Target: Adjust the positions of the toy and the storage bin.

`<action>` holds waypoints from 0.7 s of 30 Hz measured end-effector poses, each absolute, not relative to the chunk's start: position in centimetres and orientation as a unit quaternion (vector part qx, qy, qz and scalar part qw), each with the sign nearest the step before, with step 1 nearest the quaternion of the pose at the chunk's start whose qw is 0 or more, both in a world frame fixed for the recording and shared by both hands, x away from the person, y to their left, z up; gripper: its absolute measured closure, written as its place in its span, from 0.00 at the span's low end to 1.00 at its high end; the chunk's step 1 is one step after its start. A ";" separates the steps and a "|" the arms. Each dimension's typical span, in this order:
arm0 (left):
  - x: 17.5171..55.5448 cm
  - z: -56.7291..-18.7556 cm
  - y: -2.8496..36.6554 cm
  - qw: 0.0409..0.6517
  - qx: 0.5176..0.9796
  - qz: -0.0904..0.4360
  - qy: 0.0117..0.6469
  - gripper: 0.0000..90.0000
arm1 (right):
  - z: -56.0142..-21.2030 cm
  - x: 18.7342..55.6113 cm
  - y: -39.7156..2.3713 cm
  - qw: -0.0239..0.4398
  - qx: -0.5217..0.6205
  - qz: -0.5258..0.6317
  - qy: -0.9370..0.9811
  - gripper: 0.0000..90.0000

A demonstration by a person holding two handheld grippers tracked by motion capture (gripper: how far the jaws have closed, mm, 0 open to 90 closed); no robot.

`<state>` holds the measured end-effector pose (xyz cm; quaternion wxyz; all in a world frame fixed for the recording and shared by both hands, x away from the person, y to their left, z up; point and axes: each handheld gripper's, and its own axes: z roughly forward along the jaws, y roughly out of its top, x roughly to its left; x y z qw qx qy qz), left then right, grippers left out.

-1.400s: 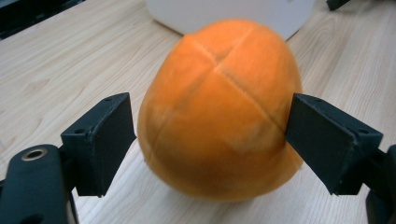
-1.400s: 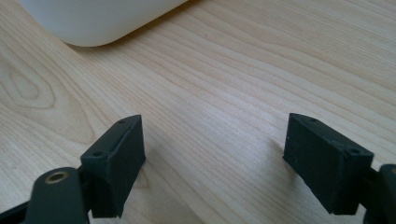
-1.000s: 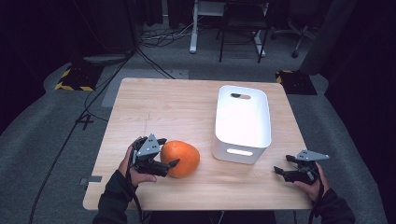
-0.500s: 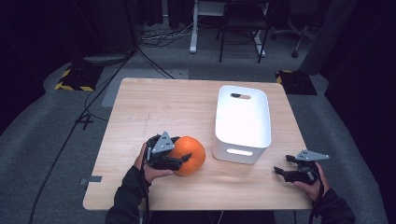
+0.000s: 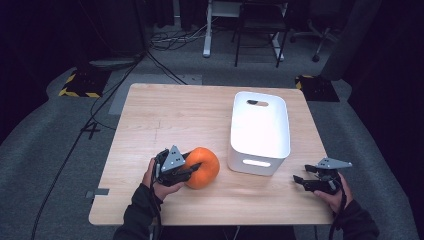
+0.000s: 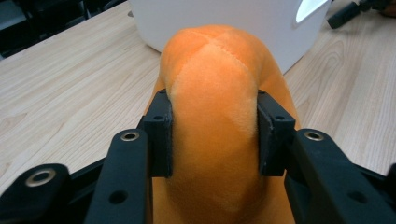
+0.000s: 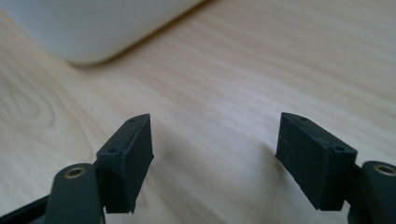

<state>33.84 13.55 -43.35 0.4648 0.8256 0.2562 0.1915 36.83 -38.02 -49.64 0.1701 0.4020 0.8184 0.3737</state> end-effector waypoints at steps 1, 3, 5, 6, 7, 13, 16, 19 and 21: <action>33.7 -43.4 13.6 0.464 0.826 0.193 0.255 0.65 | -48.8 37.4 -37.8 0.180 0.406 0.386 0.809 0.32; 33.7 -43.5 13.7 0.468 0.823 0.191 0.260 0.65 | -47.8 37.7 -37.6 0.179 0.397 0.411 0.801 0.32; 33.7 -43.5 13.7 0.469 0.821 0.189 0.263 0.66 | -47.1 37.7 -37.5 0.180 0.392 0.420 0.798 0.31; 33.8 -43.6 13.7 0.473 0.819 0.184 0.267 0.66 | -46.4 37.8 -37.3 0.189 0.386 0.426 0.796 0.31; 33.8 -43.7 13.7 0.475 0.816 0.185 0.272 0.66 | -44.9 38.1 -36.9 0.198 0.385 0.451 0.780 0.31; 33.6 -43.8 13.6 0.475 0.816 0.191 0.269 0.66 | -41.9 38.9 -35.8 0.208 0.379 0.488 0.758 0.30; 33.3 -43.8 13.5 0.471 0.821 0.189 0.262 0.66 | -40.0 39.5 -35.1 0.219 0.377 0.495 0.752 0.31; 33.2 -43.8 13.4 0.469 0.822 0.191 0.260 0.66 | -39.1 39.8 -34.8 0.216 0.372 0.500 0.752 0.31; 33.3 -43.9 13.3 0.470 0.822 0.191 0.259 0.66 | -38.7 40.0 -34.2 0.219 0.371 0.498 0.753 0.31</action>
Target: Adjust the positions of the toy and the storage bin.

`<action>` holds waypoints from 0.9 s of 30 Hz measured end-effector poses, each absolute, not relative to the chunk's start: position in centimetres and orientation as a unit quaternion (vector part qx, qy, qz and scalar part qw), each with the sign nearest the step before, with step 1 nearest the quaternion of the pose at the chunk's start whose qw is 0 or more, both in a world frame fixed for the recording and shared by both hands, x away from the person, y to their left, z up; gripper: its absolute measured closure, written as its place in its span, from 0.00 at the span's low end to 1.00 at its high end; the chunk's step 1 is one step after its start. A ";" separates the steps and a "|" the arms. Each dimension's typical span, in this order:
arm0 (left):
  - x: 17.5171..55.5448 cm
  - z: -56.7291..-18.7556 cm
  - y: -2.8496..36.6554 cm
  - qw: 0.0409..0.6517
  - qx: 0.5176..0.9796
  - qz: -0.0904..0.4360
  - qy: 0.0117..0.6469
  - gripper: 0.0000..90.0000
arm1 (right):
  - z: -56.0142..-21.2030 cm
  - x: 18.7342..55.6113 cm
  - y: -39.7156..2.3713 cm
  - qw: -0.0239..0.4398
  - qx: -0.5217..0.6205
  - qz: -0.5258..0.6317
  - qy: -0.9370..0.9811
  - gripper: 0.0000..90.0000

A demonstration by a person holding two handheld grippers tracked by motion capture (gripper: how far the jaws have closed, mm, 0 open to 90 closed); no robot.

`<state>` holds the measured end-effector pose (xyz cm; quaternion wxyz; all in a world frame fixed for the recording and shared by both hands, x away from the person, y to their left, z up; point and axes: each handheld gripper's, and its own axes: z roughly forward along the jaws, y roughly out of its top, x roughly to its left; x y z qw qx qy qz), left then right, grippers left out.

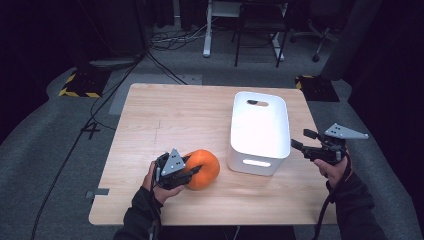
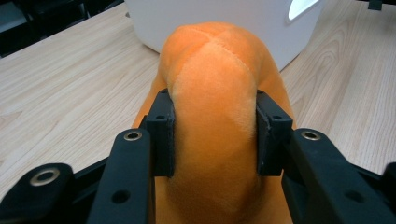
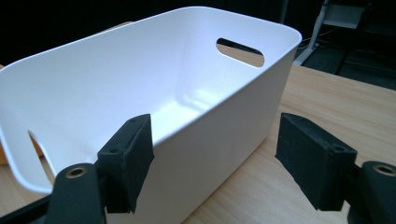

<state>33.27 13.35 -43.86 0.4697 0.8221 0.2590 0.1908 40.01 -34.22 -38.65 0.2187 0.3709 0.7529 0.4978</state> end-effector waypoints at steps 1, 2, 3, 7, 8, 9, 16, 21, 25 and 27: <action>33.3 -43.9 13.4 0.470 0.822 0.191 0.259 0.65 | -38.4 40.1 -34.0 0.222 0.369 0.493 0.756 0.31; 33.3 -43.9 13.4 0.470 0.822 0.191 0.259 0.65 | -38.3 40.2 -33.7 0.224 0.368 0.494 0.755 0.31; 33.3 -43.9 13.4 0.470 0.822 0.191 0.259 0.65 | -38.3 40.2 -33.7 0.224 0.368 0.494 0.755 0.31; 33.3 -44.0 13.4 0.473 0.821 0.188 0.260 0.65 | -38.0 41.2 -32.9 0.214 0.369 0.486 0.763 0.30; 33.3 -44.0 13.4 0.474 0.820 0.186 0.261 0.65 | -38.1 41.4 -32.6 0.208 0.370 0.479 0.768 0.30; 33.3 -44.0 13.4 0.474 0.820 0.186 0.261 0.65 | -38.1 41.4 -32.6 0.208 0.370 0.479 0.768 0.30; 33.3 -44.1 13.5 0.479 0.818 0.184 0.260 0.64 | -39.5 42.8 -31.1 0.174 0.373 0.451 0.792 0.29; 33.3 -44.2 13.6 0.479 0.818 0.183 0.261 0.64 | -40.1 43.6 -29.8 0.160 0.376 0.429 0.806 0.19; 33.4 -44.2 13.7 0.478 0.818 0.185 0.261 0.64 | -40.3 44.0 -29.4 0.147 0.376 0.435 0.805 0.22; 33.4 -44.2 13.7 0.479 0.817 0.184 0.262 0.64 | -40.3 44.1 -28.9 0.140 0.377 0.438 0.804 0.23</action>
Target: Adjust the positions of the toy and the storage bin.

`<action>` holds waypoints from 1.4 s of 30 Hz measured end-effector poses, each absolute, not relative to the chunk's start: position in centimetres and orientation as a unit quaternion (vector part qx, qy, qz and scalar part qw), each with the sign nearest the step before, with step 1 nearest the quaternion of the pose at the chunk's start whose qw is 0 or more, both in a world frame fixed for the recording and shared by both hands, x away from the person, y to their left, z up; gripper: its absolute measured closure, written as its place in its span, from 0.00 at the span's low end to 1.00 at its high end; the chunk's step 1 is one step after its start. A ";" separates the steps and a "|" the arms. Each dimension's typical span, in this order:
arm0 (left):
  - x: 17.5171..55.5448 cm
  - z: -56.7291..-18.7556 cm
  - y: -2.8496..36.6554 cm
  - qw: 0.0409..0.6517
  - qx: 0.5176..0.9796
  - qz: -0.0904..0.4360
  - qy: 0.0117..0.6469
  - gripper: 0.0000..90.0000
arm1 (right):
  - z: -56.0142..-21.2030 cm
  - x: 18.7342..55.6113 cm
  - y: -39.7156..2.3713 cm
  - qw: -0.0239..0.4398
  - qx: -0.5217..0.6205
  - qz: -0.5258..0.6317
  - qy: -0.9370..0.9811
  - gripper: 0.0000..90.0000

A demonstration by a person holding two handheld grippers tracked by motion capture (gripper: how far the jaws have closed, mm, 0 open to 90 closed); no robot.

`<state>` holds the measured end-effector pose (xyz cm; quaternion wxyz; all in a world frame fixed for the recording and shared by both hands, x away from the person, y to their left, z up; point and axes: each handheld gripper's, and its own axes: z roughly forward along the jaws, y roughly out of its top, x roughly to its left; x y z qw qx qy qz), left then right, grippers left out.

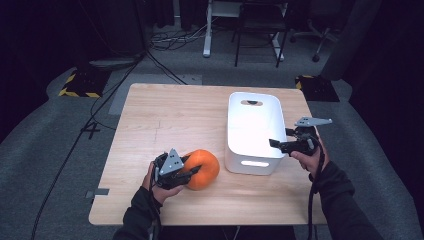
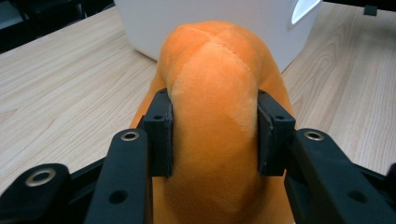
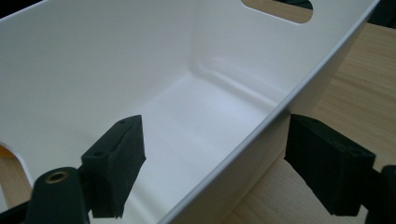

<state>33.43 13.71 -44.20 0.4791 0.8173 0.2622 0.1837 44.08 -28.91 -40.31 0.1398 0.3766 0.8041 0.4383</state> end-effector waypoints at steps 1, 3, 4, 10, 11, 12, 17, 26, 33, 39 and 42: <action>33.4 -44.2 13.7 0.479 0.817 0.183 0.263 0.64 | -40.4 44.1 -28.1 0.136 0.376 0.439 0.805 0.23; 33.5 -44.2 13.7 0.482 0.815 0.184 0.264 0.64 | -40.3 43.9 -27.3 0.139 0.375 0.435 0.807 0.22; 33.4 -44.2 13.7 0.477 0.818 0.184 0.262 0.64 | -40.2 43.7 -26.8 0.146 0.373 0.429 0.810 0.22; 33.4 -44.4 13.8 0.483 0.815 0.188 0.259 0.64 | -39.7 43.1 -25.5 0.174 0.367 0.413 0.815 0.22; 33.4 -44.4 14.0 0.481 0.816 0.187 0.259 0.64 | -39.3 42.7 -25.9 0.179 0.361 0.427 0.809 0.26; 33.3 -44.4 14.0 0.481 0.816 0.187 0.259 0.64 | -39.2 42.6 -26.1 0.182 0.357 0.430 0.809 0.27; 33.4 -44.2 13.8 0.474 0.820 0.190 0.258 0.64 | -38.1 41.3 -27.8 0.200 0.346 0.446 0.801 0.29; 33.3 -44.2 13.8 0.473 0.818 0.193 0.265 0.64 | -37.7 38.6 -31.7 0.221 0.334 0.473 0.785 0.30; 33.4 -44.3 13.9 0.475 0.814 0.195 0.272 0.64 | -41.2 37.8 -34.4 0.221 0.354 0.433 0.799 0.28; 33.4 -44.3 13.9 0.476 0.816 0.190 0.265 0.65 | -46.0 37.5 -35.7 0.201 0.380 0.396 0.812 0.28; 33.4 -44.4 13.9 0.478 0.816 0.187 0.266 0.65 | -47.6 37.3 -35.7 0.187 0.376 0.381 0.824 0.28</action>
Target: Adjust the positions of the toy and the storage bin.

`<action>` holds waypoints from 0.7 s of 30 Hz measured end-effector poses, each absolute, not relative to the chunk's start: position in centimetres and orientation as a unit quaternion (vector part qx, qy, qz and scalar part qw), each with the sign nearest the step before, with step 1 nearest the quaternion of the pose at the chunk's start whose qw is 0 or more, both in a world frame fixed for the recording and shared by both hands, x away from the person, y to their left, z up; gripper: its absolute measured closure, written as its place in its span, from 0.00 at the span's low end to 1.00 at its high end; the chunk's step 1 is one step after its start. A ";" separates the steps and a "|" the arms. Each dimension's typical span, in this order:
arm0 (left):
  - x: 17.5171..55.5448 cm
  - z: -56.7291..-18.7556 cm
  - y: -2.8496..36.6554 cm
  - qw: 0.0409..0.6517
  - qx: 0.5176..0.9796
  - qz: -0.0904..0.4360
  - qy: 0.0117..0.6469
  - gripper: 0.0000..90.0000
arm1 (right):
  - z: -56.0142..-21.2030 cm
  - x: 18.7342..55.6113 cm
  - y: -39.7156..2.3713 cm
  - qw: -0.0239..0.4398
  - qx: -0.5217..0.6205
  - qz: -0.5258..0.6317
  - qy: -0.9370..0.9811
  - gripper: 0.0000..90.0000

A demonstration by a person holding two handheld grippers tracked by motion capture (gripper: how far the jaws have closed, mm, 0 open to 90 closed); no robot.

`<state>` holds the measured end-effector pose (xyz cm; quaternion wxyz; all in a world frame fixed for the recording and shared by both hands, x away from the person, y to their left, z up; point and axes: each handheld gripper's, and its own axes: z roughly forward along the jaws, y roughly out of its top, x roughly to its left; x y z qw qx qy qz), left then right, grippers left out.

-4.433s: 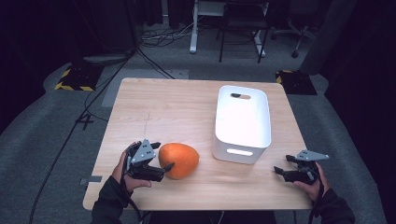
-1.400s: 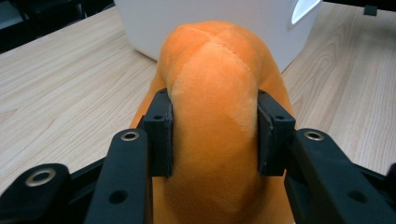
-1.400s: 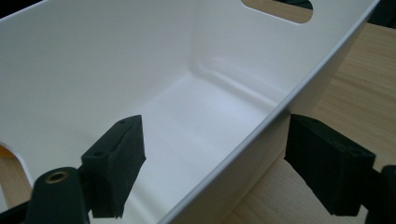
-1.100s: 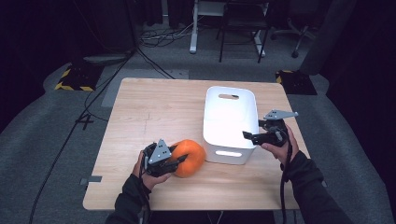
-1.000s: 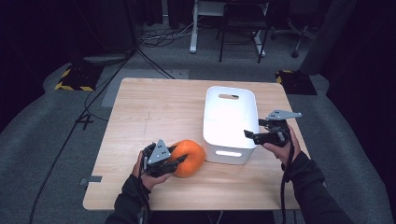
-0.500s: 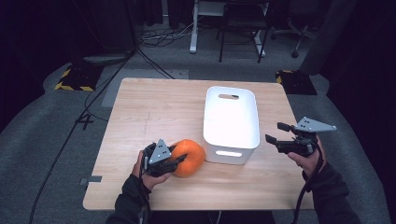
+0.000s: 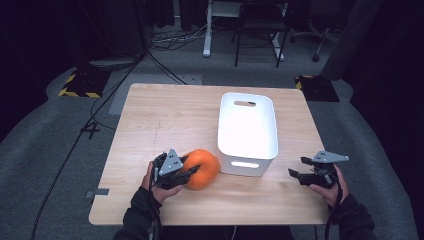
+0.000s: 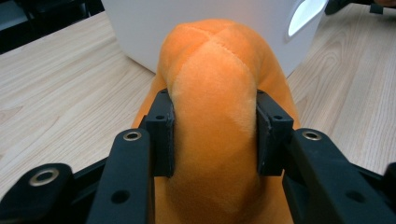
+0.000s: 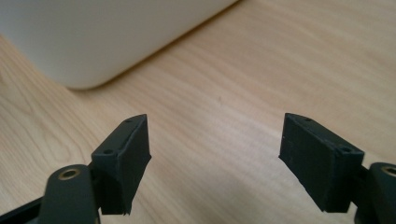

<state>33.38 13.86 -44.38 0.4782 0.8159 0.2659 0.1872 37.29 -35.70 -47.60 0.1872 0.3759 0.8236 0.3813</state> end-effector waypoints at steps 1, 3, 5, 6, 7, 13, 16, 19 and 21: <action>33.4 -44.4 13.9 0.478 0.816 0.187 0.267 0.65 | -47.9 37.2 -35.7 0.185 0.376 0.380 0.825 0.28; 33.3 -44.4 13.9 0.476 0.817 0.188 0.265 0.66 | -48.5 37.0 -35.9 0.185 0.380 0.373 0.826 0.28; 33.3 -44.4 13.8 0.476 0.818 0.186 0.265 0.66 | -48.7 36.9 -36.0 0.182 0.381 0.375 0.825 0.27; 33.3 -44.3 13.8 0.474 0.819 0.188 0.263 0.66 | -48.9 36.9 -36.1 0.179 0.381 0.372 0.827 0.27; 33.3 -44.3 13.8 0.472 0.820 0.189 0.262 0.66 | -49.4 36.6 -36.2 0.181 0.386 0.368 0.826 0.27; 33.5 -44.4 13.5 0.475 0.818 0.191 0.264 0.68 | -50.1 36.7 -36.4 0.182 0.397 0.362 0.823 0.26; 33.6 -44.4 13.5 0.477 0.816 0.191 0.264 0.68 | -50.2 36.7 -36.4 0.185 0.397 0.363 0.822 0.24; 33.6 -44.8 13.8 0.483 0.814 0.188 0.262 0.69 | -50.3 37.0 -36.0 0.184 0.397 0.366 0.822 0.22; 33.5 -44.9 13.9 0.487 0.812 0.184 0.265 0.69 | -50.3 37.0 -35.9 0.183 0.395 0.366 0.823 0.22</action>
